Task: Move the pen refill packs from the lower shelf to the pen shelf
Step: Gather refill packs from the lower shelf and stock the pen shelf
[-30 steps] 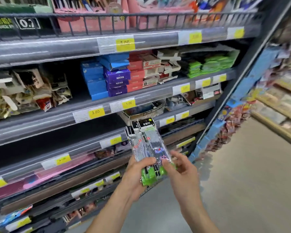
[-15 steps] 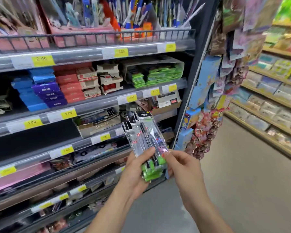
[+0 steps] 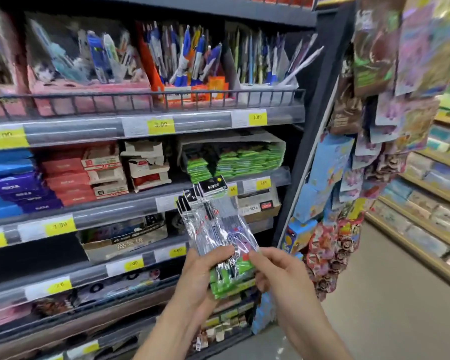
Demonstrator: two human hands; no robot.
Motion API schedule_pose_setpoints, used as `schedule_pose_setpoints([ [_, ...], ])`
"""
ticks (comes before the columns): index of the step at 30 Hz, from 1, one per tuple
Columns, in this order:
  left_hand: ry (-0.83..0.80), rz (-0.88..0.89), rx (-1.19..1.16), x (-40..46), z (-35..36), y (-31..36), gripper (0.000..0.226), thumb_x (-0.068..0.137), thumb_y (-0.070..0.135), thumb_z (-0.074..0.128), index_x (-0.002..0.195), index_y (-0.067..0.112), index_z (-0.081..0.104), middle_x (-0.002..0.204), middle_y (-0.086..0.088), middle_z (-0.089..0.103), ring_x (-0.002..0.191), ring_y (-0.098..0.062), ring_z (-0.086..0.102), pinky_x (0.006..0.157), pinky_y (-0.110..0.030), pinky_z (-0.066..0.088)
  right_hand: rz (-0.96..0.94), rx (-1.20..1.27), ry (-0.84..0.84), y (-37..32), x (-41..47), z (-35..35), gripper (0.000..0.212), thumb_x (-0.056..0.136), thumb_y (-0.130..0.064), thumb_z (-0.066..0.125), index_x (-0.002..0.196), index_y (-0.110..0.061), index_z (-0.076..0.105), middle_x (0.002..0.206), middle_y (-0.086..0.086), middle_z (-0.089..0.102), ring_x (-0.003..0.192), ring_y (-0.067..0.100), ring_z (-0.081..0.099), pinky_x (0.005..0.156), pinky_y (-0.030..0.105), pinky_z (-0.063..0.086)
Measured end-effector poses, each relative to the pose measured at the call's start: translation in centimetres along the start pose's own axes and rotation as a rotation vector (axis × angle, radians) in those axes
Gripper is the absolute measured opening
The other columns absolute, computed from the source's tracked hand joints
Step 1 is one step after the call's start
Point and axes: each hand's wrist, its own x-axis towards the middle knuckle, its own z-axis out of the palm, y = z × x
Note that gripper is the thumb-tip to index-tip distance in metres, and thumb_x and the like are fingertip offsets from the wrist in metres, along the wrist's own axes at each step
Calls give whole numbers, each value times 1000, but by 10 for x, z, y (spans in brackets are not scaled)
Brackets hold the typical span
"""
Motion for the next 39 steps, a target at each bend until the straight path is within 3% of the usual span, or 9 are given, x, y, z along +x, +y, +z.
schedule_pose_setpoints([
  [3, 16, 36, -27, 25, 16, 9, 93, 51, -1, 94, 135, 9, 56, 107, -24, 79, 83, -36, 78, 63, -40, 62, 60, 55, -83, -11, 33, -7, 26, 92, -34, 72, 79, -11, 71, 68, 4, 44, 62, 16, 41, 55, 29, 35],
  [7, 64, 33, -1, 48, 30, 19, 92, 55, 13, 94, 139, 10, 58, 119, -24, 76, 90, -37, 76, 60, -38, 60, 81, 56, -183, -22, 67, -19, 28, 93, -31, 72, 69, -18, 63, 63, 5, 48, 55, 15, 42, 48, 26, 33],
  [12, 90, 106, 28, 78, 59, 24, 78, 63, 14, 93, 134, 10, 64, 121, -23, 76, 94, -37, 76, 61, -38, 60, 62, 143, -153, -33, 119, -43, 28, 94, -24, 68, 65, -27, 70, 58, 6, 54, 52, 19, 50, 42, 27, 36],
  [16, 111, 96, -33, 96, 84, 22, 76, 65, 19, 88, 136, 7, 63, 120, -24, 76, 95, -38, 77, 66, -41, 63, 45, 214, -129, -47, 161, -70, 16, 79, -31, 71, 64, -27, 69, 61, 12, 56, 48, 20, 51, 41, 26, 39],
  [23, 128, 146, -67, 123, 111, 21, 78, 61, 24, 87, 132, -2, 68, 109, -24, 79, 78, -28, 78, 58, -33, 61, 90, 286, -123, -61, 214, -100, 8, 95, -16, 64, 91, -9, 64, 60, 13, 62, 45, 15, 50, 40, 22, 39],
  [29, 158, 157, -96, 133, 120, 17, 81, 58, 25, 87, 132, 0, 68, 109, -23, 79, 80, -28, 80, 57, -32, 61, 75, 295, -128, -74, 249, -88, 10, 97, -15, 62, 97, -5, 62, 58, 11, 64, 44, 12, 53, 39, 19, 40],
  [33, 162, 166, -101, 135, 120, 17, 77, 60, 23, 86, 131, 0, 68, 109, -24, 79, 83, -27, 80, 59, -33, 62, 11, 304, -73, -80, 274, -60, 21, 98, -19, 67, 105, 1, 65, 65, 11, 71, 51, 14, 62, 47, 21, 49],
  [39, 141, 165, -116, 136, 116, 19, 68, 68, 20, 84, 131, -1, 69, 109, -24, 79, 84, -27, 80, 61, -34, 63, -105, 316, -1, -68, 282, -44, 26, 96, -21, 72, 114, -18, 53, 78, 9, 78, 69, 25, 76, 59, 26, 59],
])
